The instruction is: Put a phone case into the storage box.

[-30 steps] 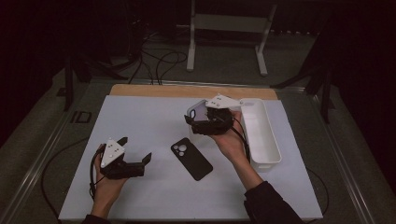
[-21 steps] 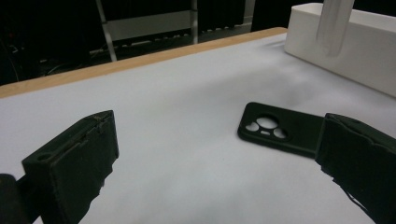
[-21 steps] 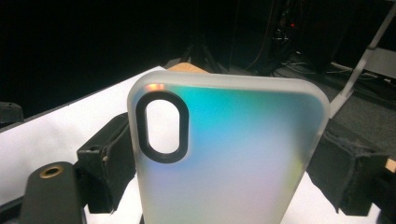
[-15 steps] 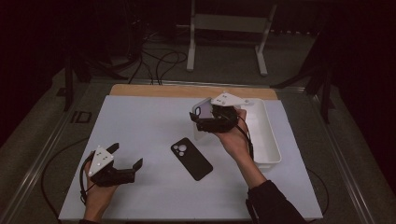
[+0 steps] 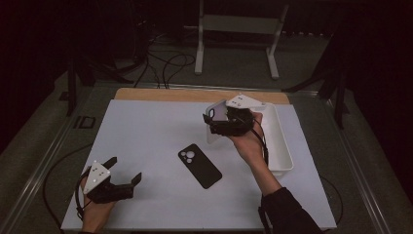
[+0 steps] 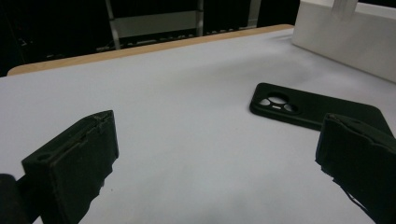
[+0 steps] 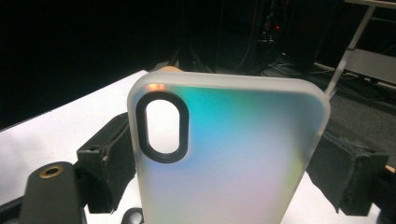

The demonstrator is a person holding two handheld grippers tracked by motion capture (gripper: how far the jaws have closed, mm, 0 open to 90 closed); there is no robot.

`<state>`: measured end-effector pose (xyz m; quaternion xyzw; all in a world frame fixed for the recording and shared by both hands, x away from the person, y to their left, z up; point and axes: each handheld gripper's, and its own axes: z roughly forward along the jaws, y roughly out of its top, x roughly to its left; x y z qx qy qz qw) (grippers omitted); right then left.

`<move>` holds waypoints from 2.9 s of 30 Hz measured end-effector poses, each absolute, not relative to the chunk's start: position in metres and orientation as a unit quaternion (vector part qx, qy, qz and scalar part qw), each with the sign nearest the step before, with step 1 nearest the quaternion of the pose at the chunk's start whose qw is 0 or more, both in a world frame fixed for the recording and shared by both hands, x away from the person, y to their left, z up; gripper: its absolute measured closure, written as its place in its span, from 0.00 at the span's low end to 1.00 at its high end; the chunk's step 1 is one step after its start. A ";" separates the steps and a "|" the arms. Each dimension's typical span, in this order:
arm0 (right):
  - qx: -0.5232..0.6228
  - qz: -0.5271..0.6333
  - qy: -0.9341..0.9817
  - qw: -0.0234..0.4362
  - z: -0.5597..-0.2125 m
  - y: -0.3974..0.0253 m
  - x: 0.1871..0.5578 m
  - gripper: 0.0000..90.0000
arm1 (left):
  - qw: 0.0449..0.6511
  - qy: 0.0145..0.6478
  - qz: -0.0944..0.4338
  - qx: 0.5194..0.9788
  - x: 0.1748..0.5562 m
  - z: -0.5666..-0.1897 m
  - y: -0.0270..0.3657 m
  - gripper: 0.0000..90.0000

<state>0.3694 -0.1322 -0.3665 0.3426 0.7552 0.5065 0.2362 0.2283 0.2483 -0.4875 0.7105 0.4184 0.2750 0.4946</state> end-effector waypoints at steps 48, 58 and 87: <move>0.451 0.466 0.696 0.308 -0.336 -0.221 0.412 0.18 | 0.491 0.431 0.278 0.705 0.228 -0.490 0.250 0.00; 0.467 0.458 0.687 0.315 -0.336 -0.230 0.419 0.18 | 0.494 0.433 0.281 0.700 0.227 -0.489 0.251 0.00; 0.531 0.405 0.669 0.326 -0.357 -0.259 0.451 0.18 | 0.494 0.434 0.285 0.697 0.227 -0.489 0.251 0.00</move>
